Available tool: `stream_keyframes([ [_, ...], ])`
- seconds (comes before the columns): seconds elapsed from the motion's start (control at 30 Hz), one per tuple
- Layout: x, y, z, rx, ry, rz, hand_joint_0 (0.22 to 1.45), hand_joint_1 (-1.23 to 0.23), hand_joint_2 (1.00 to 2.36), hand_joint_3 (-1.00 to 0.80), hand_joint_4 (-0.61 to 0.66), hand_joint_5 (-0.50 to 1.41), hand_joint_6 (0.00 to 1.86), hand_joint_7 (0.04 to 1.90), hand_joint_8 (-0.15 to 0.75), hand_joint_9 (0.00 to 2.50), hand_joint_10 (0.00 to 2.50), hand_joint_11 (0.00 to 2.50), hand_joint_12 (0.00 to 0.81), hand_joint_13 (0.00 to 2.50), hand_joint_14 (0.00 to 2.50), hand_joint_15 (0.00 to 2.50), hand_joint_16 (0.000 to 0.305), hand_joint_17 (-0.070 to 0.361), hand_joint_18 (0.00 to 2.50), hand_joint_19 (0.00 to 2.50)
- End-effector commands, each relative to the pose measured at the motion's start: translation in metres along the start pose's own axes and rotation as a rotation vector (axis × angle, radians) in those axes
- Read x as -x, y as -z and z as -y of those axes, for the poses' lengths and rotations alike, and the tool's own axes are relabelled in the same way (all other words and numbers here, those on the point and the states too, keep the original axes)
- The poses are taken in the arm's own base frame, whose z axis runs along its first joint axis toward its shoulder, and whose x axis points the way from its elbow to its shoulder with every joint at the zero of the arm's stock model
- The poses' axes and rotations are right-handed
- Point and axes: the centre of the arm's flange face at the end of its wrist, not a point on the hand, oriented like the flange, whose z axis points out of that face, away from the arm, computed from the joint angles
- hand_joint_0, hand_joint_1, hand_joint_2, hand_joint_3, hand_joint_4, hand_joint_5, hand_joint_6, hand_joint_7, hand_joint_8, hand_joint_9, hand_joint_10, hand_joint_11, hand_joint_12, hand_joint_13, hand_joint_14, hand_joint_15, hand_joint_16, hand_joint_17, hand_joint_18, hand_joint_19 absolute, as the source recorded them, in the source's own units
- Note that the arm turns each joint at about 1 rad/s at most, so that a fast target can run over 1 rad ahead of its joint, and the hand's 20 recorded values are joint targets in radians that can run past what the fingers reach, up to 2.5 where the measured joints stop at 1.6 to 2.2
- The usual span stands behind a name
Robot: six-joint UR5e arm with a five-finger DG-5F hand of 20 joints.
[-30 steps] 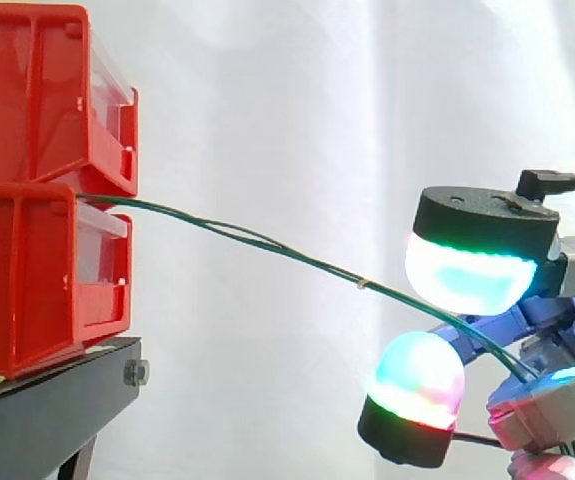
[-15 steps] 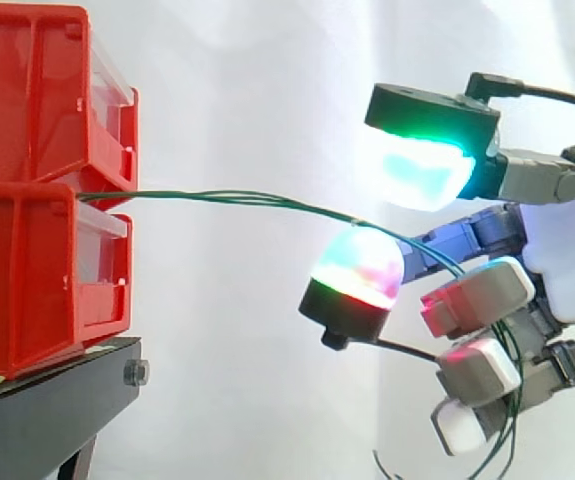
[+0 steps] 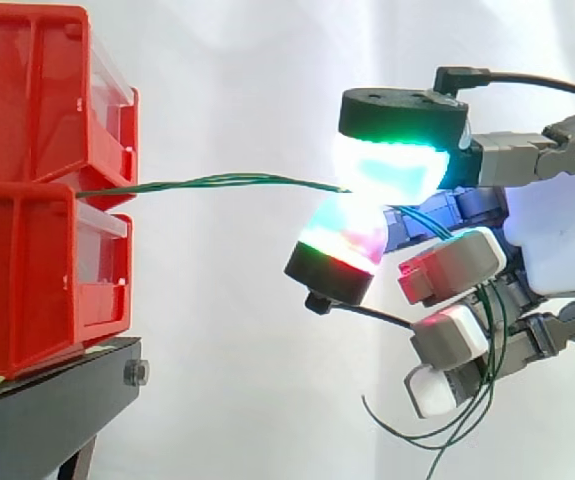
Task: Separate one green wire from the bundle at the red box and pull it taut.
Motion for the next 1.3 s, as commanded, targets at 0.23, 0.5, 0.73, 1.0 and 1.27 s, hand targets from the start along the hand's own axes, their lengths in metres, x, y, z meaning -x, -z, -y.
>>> stream_keyframes([
  [0.23,0.0,-0.005,-0.002,0.032,0.022,0.003,0.6,-0.51,1.01,-0.44,0.09,-0.17,0.87,0.97,0.266,1.26,0.02,1.34,0.347,1.03,0.03,0.82,0.057,0.127,0.66,0.74],
  [0.5,0.012,-0.015,-0.007,0.083,0.02,0.03,0.62,-0.66,1.02,-0.22,0.11,-0.17,0.89,1.0,0.275,1.21,0.02,1.37,0.344,0.99,0.03,0.82,0.057,0.128,0.65,0.74],
  [0.73,0.013,-0.017,-0.009,0.094,0.035,0.033,0.65,-0.76,1.02,-0.25,0.05,-0.18,0.91,0.96,0.266,1.16,0.02,1.37,0.34,0.98,0.03,0.82,0.057,0.128,0.65,0.73],
  [1.0,0.012,-0.016,-0.009,0.094,0.032,0.032,0.67,-0.81,1.0,-0.5,0.09,-0.18,0.9,0.93,0.257,1.15,0.02,1.32,0.329,0.96,0.03,0.81,0.056,0.125,0.63,0.72],
  [1.27,0.014,-0.017,-0.009,0.095,0.03,0.035,0.53,-0.61,1.0,-0.5,0.12,-0.18,0.89,0.91,0.29,1.19,0.02,1.31,0.355,1.0,0.03,0.8,0.059,0.133,0.66,0.73],
])
